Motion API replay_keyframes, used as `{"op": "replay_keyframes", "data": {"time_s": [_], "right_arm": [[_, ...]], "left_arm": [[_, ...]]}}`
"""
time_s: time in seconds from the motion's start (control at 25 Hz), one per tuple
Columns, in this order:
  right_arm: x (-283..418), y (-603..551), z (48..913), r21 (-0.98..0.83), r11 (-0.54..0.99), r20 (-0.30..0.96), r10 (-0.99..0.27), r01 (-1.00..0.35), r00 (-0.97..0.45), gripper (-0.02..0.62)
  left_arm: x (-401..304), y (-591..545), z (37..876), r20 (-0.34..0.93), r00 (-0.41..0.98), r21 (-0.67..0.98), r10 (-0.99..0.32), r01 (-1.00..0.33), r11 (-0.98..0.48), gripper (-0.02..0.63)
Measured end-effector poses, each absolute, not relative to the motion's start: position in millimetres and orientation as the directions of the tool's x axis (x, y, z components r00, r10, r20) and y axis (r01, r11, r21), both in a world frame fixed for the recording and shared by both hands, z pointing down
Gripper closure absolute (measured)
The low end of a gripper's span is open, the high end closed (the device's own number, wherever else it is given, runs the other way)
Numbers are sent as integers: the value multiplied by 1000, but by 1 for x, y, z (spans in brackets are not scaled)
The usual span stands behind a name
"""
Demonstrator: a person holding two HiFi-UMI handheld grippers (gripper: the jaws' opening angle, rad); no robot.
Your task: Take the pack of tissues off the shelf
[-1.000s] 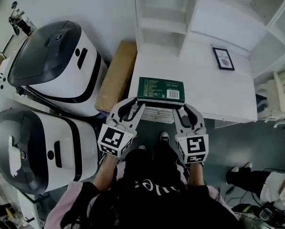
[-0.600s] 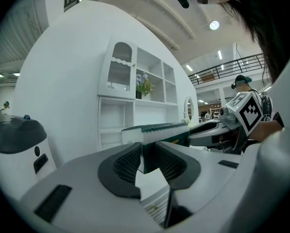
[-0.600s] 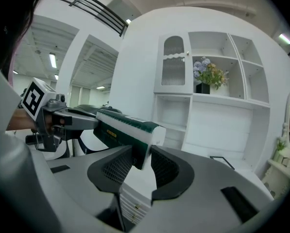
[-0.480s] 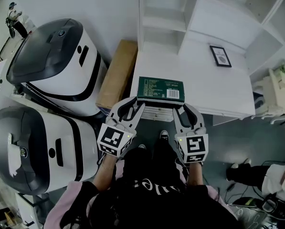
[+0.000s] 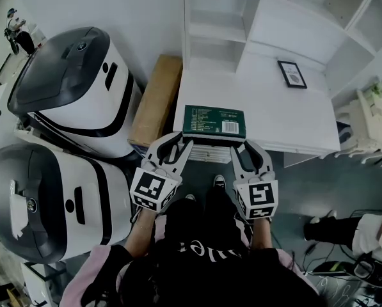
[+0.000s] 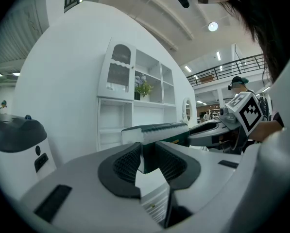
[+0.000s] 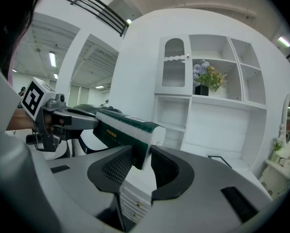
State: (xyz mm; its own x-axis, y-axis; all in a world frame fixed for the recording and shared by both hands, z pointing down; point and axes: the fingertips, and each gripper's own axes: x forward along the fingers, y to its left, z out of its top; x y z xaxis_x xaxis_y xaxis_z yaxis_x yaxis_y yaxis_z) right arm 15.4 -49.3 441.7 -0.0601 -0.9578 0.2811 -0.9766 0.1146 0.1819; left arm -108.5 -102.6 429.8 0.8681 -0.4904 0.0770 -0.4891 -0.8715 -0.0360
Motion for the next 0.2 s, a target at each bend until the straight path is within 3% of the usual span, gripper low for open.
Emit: {"op": "replay_keyframes", "data": {"time_s": [0.2], "right_arm": [[15,-43,443,181,109,284,-957,-977,-54,451]], "left_arm": [[-108,-98,432,81,871,-32,-484,-483,-875,499]]}}
